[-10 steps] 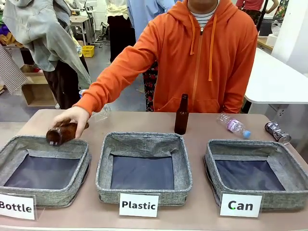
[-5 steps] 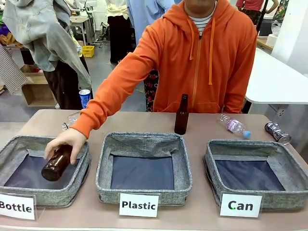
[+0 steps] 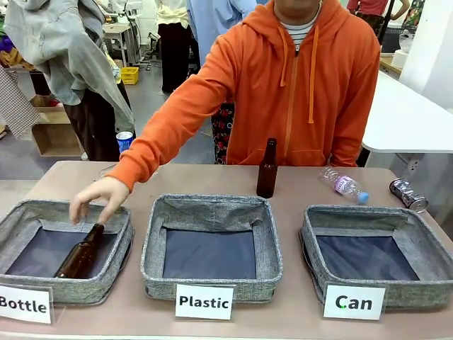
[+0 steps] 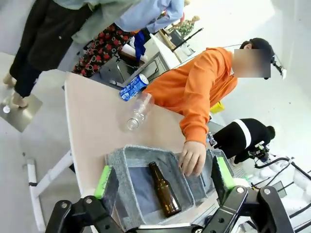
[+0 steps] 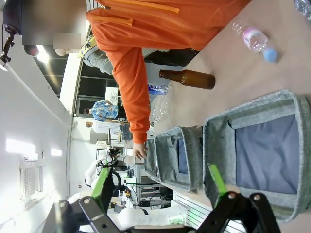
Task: Sort the can waste into the basket.
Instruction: Pick up the can waste from the table and place it in the right Fabric basket.
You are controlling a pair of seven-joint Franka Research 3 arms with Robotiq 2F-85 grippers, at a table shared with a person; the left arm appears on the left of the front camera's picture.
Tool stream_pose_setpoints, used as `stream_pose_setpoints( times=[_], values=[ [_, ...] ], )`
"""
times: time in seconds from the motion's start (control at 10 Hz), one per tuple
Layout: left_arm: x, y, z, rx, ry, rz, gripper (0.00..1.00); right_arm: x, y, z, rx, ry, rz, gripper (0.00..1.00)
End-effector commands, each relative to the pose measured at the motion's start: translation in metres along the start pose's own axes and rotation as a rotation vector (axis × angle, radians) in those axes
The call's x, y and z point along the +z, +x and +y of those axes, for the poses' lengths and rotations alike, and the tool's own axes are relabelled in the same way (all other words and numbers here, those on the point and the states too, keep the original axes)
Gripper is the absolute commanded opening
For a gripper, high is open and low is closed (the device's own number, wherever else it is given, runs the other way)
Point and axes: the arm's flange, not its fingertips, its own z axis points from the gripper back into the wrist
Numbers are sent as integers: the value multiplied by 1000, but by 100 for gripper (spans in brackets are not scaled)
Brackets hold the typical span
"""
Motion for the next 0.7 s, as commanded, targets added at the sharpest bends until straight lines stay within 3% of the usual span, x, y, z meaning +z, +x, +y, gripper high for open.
stream_pose_setpoints(
  times=[0.0, 0.2, 0.4, 0.6],
  values=[
    [-11, 8, -11, -25, 14, 14, 100, -1, 1, 1, 21, 22, -14, 100],
    [-48, 18, -27, -52, 41, 105, 100, -1, 1, 1, 21, 22, -14, 100],
    [-135, 35, -53, -152, 133, 289, 100, -1, 1, 1, 21, 22, -14, 100],
    [-220, 48, -70, -326, 142, 404, 100, -1, 1, 1, 21, 22, -14, 100]
  ],
)
